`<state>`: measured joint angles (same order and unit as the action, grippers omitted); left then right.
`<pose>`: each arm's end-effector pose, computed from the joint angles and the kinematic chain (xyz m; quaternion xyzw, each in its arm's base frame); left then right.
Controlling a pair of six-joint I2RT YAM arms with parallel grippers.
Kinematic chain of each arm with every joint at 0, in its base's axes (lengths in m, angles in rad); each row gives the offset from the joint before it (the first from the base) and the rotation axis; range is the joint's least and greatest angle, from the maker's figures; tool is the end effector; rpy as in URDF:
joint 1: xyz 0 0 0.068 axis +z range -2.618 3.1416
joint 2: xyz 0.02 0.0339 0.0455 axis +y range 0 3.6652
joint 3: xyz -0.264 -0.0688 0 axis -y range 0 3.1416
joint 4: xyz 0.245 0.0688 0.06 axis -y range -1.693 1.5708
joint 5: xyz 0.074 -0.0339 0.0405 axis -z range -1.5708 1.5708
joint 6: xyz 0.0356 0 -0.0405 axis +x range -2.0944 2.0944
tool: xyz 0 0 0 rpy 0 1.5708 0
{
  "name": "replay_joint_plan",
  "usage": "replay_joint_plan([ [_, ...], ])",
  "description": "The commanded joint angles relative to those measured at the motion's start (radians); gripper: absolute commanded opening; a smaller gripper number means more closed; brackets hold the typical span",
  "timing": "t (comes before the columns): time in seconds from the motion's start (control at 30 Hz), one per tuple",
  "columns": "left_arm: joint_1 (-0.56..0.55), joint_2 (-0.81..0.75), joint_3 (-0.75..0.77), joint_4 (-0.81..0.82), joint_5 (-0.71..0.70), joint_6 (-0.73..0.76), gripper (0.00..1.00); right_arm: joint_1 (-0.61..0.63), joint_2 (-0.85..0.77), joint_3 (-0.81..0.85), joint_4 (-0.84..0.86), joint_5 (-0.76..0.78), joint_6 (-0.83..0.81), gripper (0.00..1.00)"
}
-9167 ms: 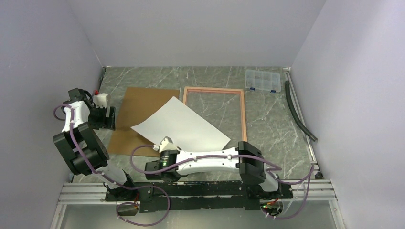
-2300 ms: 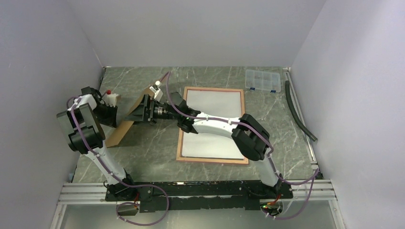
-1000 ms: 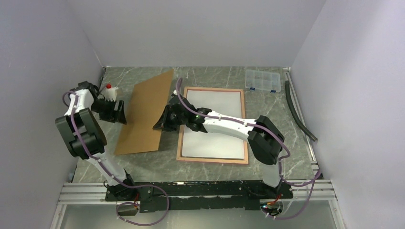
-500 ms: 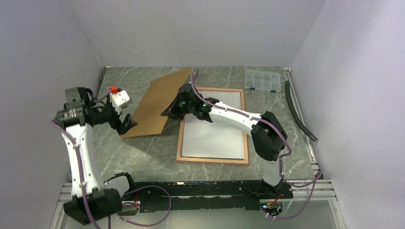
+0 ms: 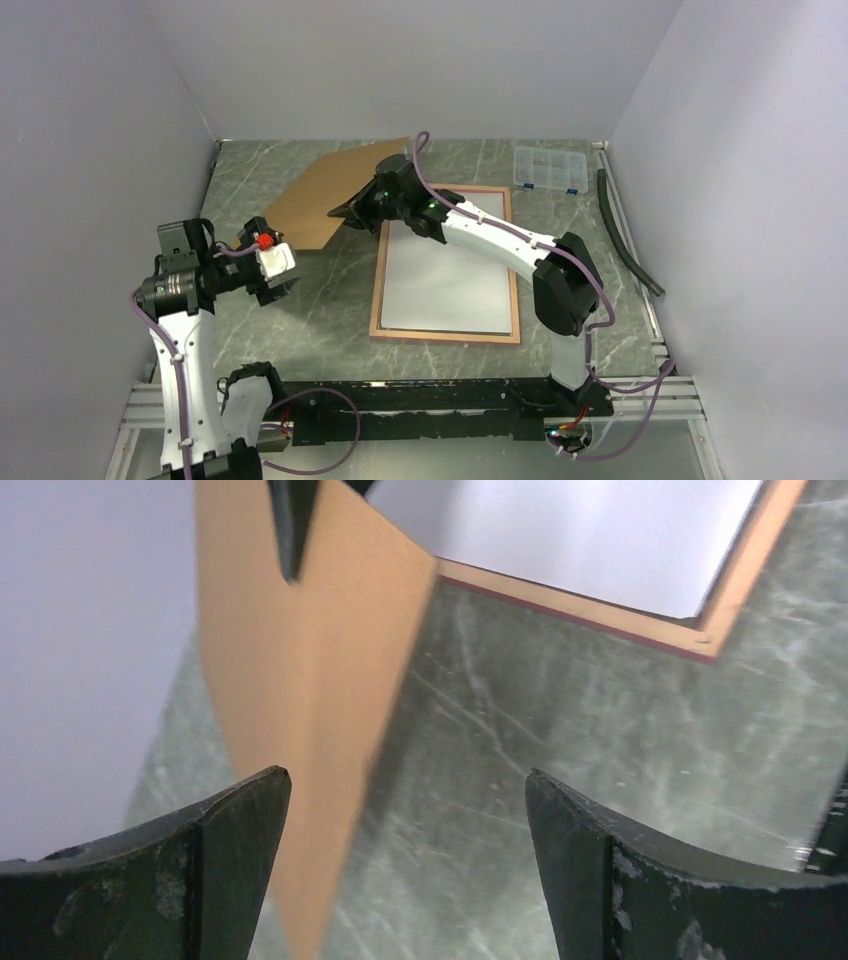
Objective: Put the photo into the frame
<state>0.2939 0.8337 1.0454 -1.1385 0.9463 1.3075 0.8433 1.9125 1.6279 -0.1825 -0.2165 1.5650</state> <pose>0.1294 0.0090 0.3433 0.5359 0.6683 -0.0987 0.5064 0.2986 0.3468 0.3021 0.2459 0.8120 0.5195 0.1010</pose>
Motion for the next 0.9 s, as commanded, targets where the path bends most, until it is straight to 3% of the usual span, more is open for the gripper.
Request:
replay_joint_plan([
  [0.0, -0.080, 0.005, 0.018, 0.163, -0.052, 0.034, 0.92, 0.025, -0.068, 0.026, 0.145, -0.046, 0.046, 0.01],
  [0.13, -0.158, 0.031, 0.016, 0.238, -0.117, -0.006, 0.89, 0.050, -0.081, 0.018, 0.152, -0.066, 0.054, 0.01],
  [0.3, -0.266, 0.064, 0.029, 0.183, -0.213, 0.012, 0.78, 0.068, -0.096, -0.001, 0.165, -0.078, 0.062, 0.01],
  [0.4, -0.277, 0.058, 0.014, 0.210, -0.251, 0.013, 0.61, 0.071, -0.120, -0.024, 0.168, -0.066, 0.056, 0.03],
  [0.5, -0.279, 0.025, -0.022, 0.331, -0.288, -0.048, 0.16, 0.071, -0.139, -0.046, 0.169, -0.062, 0.044, 0.10],
  [0.53, -0.280, 0.010, -0.038, 0.369, -0.296, -0.056, 0.07, 0.071, -0.144, -0.051, 0.161, -0.061, 0.036, 0.14],
  [0.57, -0.280, -0.009, -0.055, 0.404, -0.299, -0.058, 0.03, 0.071, -0.149, -0.057, 0.159, -0.064, 0.028, 0.19],
  [0.67, -0.280, -0.054, -0.093, 0.454, -0.283, -0.033, 0.03, 0.069, -0.155, -0.072, 0.167, -0.107, -0.023, 0.39],
  [0.8, -0.280, -0.059, -0.074, 0.408, -0.248, -0.005, 0.03, 0.048, -0.169, -0.053, 0.133, -0.208, -0.199, 0.86],
  [0.87, -0.280, -0.048, -0.049, 0.376, -0.231, -0.007, 0.03, 0.025, -0.194, -0.033, 0.092, -0.292, -0.351, 0.99],
])
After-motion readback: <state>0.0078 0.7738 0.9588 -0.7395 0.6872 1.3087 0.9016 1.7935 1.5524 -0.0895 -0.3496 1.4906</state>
